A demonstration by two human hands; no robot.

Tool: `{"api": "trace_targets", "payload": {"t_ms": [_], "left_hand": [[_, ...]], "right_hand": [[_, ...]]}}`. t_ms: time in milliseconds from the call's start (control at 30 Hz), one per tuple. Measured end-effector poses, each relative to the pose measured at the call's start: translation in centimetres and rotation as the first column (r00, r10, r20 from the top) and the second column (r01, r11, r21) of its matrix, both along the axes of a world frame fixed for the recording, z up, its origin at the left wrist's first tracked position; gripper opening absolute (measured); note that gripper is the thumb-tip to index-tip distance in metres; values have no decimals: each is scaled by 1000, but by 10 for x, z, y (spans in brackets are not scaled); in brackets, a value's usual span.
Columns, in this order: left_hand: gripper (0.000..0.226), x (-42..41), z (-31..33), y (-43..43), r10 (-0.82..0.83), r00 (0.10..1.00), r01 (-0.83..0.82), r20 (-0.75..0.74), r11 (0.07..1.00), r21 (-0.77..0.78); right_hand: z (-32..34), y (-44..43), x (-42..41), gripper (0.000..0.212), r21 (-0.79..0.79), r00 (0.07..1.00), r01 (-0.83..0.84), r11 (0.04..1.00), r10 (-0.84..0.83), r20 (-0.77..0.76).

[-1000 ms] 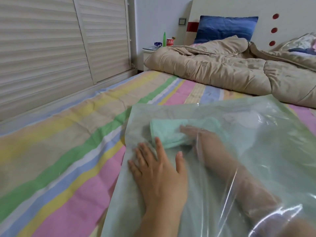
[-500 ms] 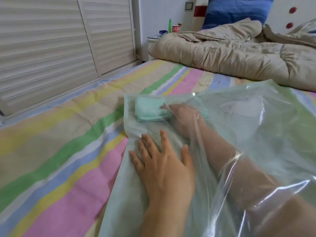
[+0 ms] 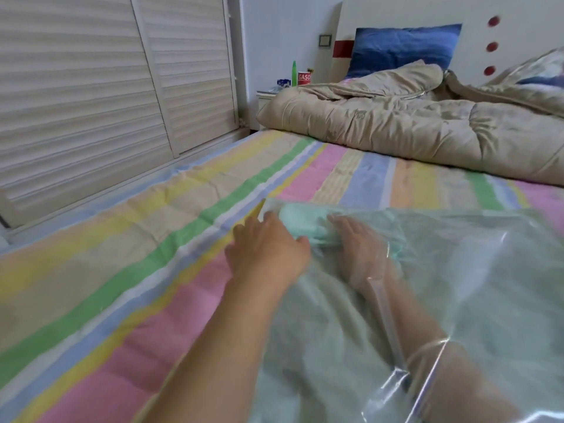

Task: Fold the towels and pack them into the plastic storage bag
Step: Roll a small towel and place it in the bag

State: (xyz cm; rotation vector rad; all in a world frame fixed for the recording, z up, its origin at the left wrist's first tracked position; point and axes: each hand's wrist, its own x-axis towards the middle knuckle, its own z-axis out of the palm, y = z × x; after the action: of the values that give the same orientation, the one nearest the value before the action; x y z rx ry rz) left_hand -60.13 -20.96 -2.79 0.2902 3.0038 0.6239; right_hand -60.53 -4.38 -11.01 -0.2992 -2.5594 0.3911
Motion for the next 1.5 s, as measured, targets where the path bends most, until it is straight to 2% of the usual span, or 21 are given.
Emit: {"api": "trace_targets", "payload": {"t_ms": [33,100,167,200,300,400,467,533,600,633,733,867,933,1000,1067,1133,1200,1267,1367,1433,1500], "left_hand": [[67,-20,-4,-1,90,996,-88,-9,991,99],[73,-58,-19,-5,208,968,-247,143,897,367],[60,-88,-31,-11,177,917,-379,358,671,638],[51,-101,-35,-12,110,898,-402,426,598,694],[43,-114,-44,-11,-146,828,-370,541,583,723],[38,-112,-52,-7,-137,861,-343,490,554,758],[27,-109,-53,-8,-45,921,-294,387,574,765],[23,-105,-52,-10,53,985,-155,166,703,694],[47,-95,-50,-7,52,997,-21,-60,900,436],[61,-90,-50,-5,20,995,15,-103,942,334],[85,-91,-57,-3,-45,999,49,-19,939,340],[99,-103,-66,-8,-38,999,29,18,933,359],[105,-106,-67,-7,-45,999,36,18,942,332],[110,-109,-70,-3,-49,999,45,3,948,316],[112,-110,-71,-2,-43,999,41,1,942,334],[105,-111,-70,-1,-40,999,41,-10,926,374],[101,-110,-67,-1,-37,999,42,-22,926,376],[106,-111,-64,-2,-32,999,42,-33,934,354],[93,-117,-63,-4,-23,998,41,-58,944,327],[76,-120,-62,-5,-22,996,47,-88,953,299],[68,-122,-62,-4,-26,995,55,-99,951,303]], "right_hand": [[0,1,0,35,-56,998,-51,997,48,-45],[-5,4,3,38,-46,993,-87,995,83,-81],[-4,5,2,48,89,991,-118,989,123,-57],[-3,8,-2,48,128,988,-136,982,143,-51],[2,3,-5,51,135,988,-147,980,138,74],[1,4,-3,52,130,982,-187,974,184,33],[-1,7,-1,65,75,980,-199,977,198,27],[1,4,2,67,56,980,-197,979,194,48],[5,0,5,62,91,979,-199,976,195,50],[9,1,6,59,123,979,-200,972,194,59],[11,2,-2,52,226,967,-253,940,240,84],[29,1,-17,53,267,919,-263,927,157,362],[35,-3,-25,50,308,925,-236,922,116,361],[40,-5,-31,43,258,921,-217,941,110,373],[41,-5,-35,47,209,910,-220,953,124,395],[37,-9,-42,50,265,933,-200,943,101,346],[28,-13,-53,38,330,963,-92,940,-1,270],[19,-18,-62,38,292,970,-37,956,-36,240],[9,-9,-58,49,199,987,-155,968,145,64],[6,-1,-49,53,14,963,-268,963,268,-21],[13,2,-41,51,-209,972,-232,950,232,-24]]}}
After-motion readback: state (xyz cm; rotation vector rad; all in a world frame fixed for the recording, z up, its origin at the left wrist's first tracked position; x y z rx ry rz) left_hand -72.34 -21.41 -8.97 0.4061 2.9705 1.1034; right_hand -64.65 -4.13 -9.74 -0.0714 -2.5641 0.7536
